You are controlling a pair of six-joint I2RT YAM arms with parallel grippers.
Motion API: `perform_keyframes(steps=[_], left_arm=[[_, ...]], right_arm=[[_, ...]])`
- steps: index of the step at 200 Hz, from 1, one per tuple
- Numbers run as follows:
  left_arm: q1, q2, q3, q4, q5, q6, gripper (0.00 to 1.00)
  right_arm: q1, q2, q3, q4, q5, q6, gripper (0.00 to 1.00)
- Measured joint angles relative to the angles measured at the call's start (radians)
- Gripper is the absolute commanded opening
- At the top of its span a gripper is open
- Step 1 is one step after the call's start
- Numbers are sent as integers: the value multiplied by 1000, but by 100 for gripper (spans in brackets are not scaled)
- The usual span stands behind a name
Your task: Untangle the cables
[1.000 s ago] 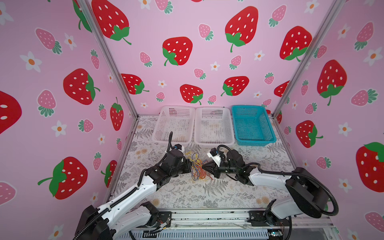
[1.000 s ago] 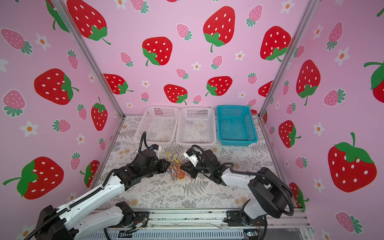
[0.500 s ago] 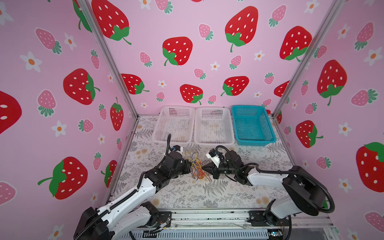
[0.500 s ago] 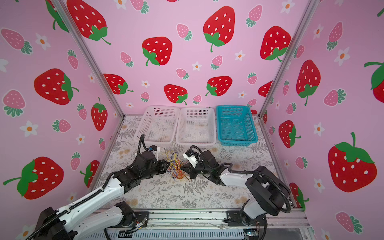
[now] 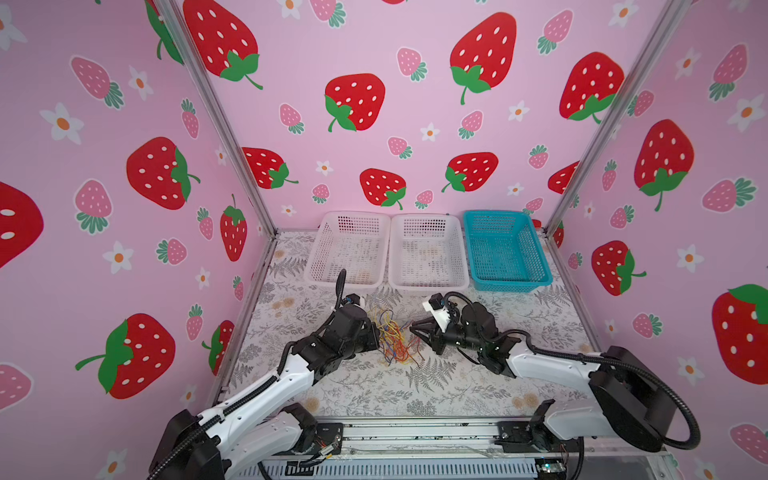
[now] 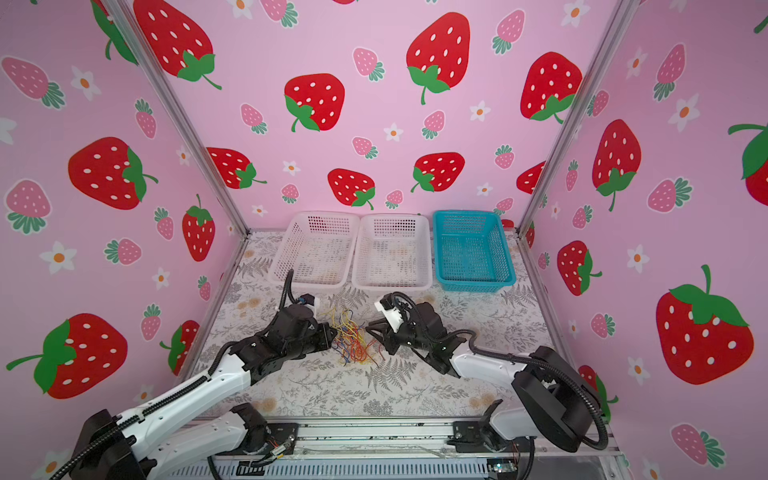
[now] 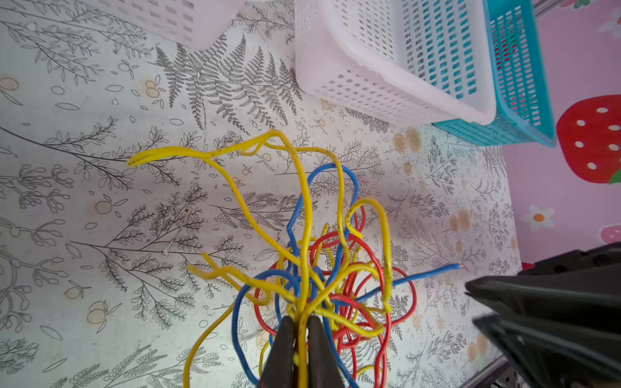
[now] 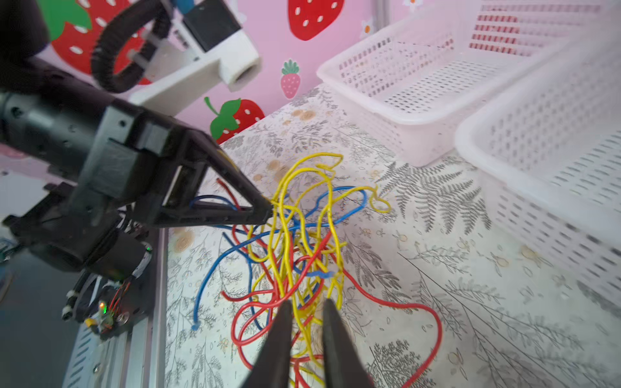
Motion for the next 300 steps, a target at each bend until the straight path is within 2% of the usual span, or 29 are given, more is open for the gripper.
perform_keyframes(steps=[14, 35, 60, 81, 158, 214, 278, 300], left_arm=[[0, 0, 0, 1, 0, -2, 0], [0, 0, 0, 6, 2, -7, 0], [0, 0, 0, 15, 3, -17, 0], [-1, 0, 0, 22, 3, -27, 0], [0, 10, -4, 33, -24, -49, 0], [-4, -90, -24, 37, -63, -72, 0], [-4, -128, -77, 69, -70, -113, 0], [-5, -159, -89, 70, -79, -123, 0]], right_arm=[[4, 36, 0, 24, -53, 14, 37], [19, 77, 0, 31, -97, 30, 37], [42, 116, 7, 37, -114, 46, 31], [49, 157, 29, 40, -110, 61, 26], [68, 221, 85, 9, -36, 77, 25], [72, 224, 102, -3, -32, 72, 26], [74, 234, 107, -12, -40, 72, 27], [77, 238, 113, -15, -35, 73, 19]])
